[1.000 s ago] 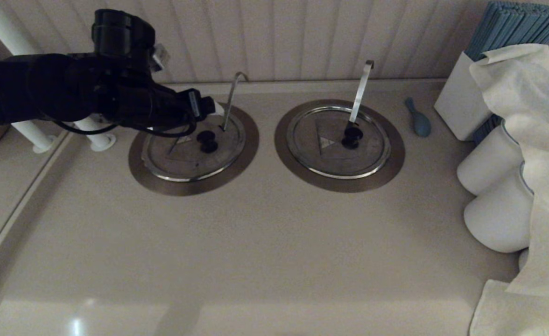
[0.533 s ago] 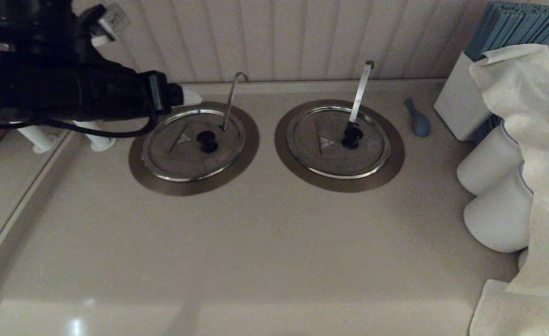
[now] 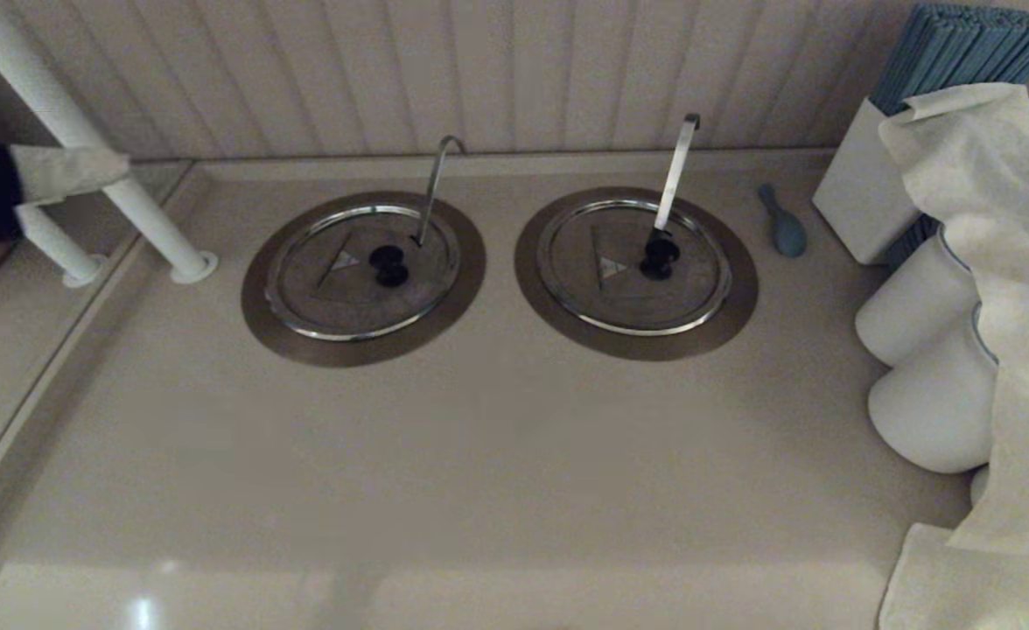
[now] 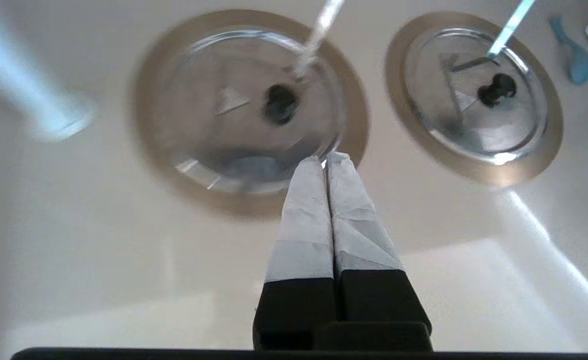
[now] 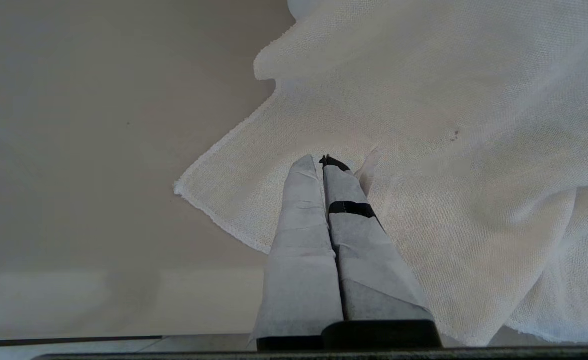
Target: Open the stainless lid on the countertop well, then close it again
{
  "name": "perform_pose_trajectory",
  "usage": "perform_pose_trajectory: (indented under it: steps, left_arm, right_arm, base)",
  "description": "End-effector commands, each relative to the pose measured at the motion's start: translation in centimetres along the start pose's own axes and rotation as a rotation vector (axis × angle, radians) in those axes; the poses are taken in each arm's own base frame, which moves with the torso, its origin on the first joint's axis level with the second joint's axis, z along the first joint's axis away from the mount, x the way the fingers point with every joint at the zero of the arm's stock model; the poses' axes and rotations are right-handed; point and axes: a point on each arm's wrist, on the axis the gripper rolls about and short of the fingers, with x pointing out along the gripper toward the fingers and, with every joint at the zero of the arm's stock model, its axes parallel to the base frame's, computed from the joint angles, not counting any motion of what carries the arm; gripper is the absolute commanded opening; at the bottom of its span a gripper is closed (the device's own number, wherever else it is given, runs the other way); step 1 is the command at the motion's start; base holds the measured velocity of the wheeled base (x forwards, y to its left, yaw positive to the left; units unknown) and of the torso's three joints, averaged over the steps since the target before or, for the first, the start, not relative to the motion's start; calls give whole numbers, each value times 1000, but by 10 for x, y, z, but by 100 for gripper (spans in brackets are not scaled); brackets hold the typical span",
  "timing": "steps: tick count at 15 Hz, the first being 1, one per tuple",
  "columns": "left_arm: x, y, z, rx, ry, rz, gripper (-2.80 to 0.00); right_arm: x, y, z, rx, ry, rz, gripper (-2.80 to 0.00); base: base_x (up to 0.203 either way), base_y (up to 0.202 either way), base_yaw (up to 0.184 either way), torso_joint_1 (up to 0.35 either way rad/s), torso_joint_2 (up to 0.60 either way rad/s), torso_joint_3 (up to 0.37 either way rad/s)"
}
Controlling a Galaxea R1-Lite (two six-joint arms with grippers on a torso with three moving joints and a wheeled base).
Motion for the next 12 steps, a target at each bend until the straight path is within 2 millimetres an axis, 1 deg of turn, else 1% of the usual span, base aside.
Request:
perform_pose_trajectory:
  steps: [1, 3, 5, 7, 9, 10, 11, 12]
  left_arm:
    - [-64, 4, -8, -4, -114, 16, -280]
    - [-108, 9, -28, -4, -126, 95, -280]
    - [-138, 10, -43, -7, -136, 206, -280]
    - [-170, 6, -57, -8, -187, 281, -280]
    - [-201, -4, -75, 5, -254, 355, -280]
    - [-212, -7, -85, 18, -282, 369, -280]
    - [-216, -8, -98, 41, -279, 376, -280]
    - [-215, -8, -110, 73, -257, 373, -280]
  right_arm:
    - [0, 0, 0, 0, 0, 1, -280]
    - [0, 0, 0, 0, 1, 1, -280]
    - [0, 0, 0, 0, 1, 1, -280]
    - [0, 0, 0, 0, 0, 0, -280]
    - [0, 0, 0, 0, 1, 1, -280]
    - [0, 0, 0, 0, 1, 1, -280]
    - [0, 0, 0, 0, 0, 1, -280]
    - [0, 0, 0, 0, 0, 1, -280]
  base:
    - [0, 0, 0, 0, 0, 0]
    - [0, 0, 0, 0, 0, 0]
    - [0, 0, 0, 0, 0, 0]
    - [0, 0, 0, 0, 0, 0]
    - [0, 0, 0, 0, 0, 0]
    - [0, 0, 0, 0, 0, 0]
    - [0, 0, 0, 0, 0, 0]
    - [0, 0, 0, 0, 0, 0]
